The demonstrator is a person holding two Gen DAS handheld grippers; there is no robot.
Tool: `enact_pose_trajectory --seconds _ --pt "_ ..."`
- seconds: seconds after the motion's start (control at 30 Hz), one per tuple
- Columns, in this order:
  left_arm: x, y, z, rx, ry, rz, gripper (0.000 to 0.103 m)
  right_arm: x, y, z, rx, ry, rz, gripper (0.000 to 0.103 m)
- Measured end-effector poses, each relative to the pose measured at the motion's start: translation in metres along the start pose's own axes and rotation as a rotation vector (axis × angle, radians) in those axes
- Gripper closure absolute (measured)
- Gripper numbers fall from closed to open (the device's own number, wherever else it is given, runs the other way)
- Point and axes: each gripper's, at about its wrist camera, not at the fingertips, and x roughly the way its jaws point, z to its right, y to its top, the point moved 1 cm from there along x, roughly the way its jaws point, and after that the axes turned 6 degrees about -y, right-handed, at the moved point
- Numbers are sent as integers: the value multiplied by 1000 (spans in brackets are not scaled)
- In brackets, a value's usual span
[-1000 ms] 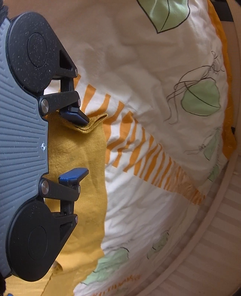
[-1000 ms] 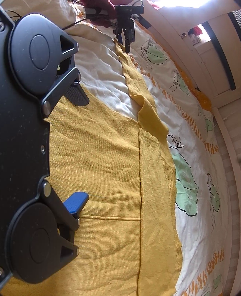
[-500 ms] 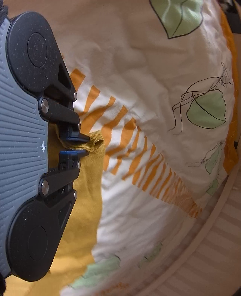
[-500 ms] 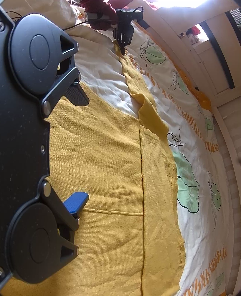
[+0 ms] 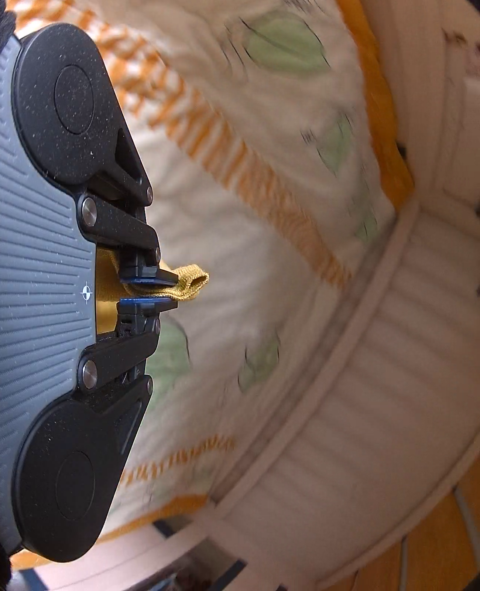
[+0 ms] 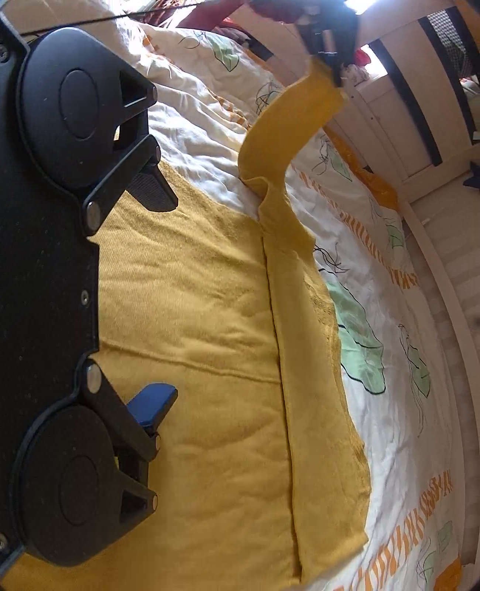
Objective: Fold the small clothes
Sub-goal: 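Lift the sleeve with the left gripper, fold it across the body, release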
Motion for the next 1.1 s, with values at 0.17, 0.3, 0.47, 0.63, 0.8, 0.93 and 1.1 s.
enact_pose_trajectory --seconds 0.17,0.3,0.47,0.63,0.8,0.93,1.1 --pt "28 4 90 89 -117 -10 97 -13 -3 19 11 -18 29 3" --pt "62 -8 151 132 -192 -42 97 -21 -2 35 33 -36 65 3" --pt "119 -50 211 171 -238 -126 97 -28 0 55 75 -44 108 3" --pt "174 -111 254 223 -233 -227 97 -33 1 66 101 -56 131 3" --pt "205 -165 269 263 -232 -323 84 -34 2 76 129 -58 142 3" --pt "203 -187 274 280 -276 -375 64 -33 1 80 139 -65 141 3" --pt "166 -186 262 355 -242 -260 54 -33 1 79 138 -79 141 3"
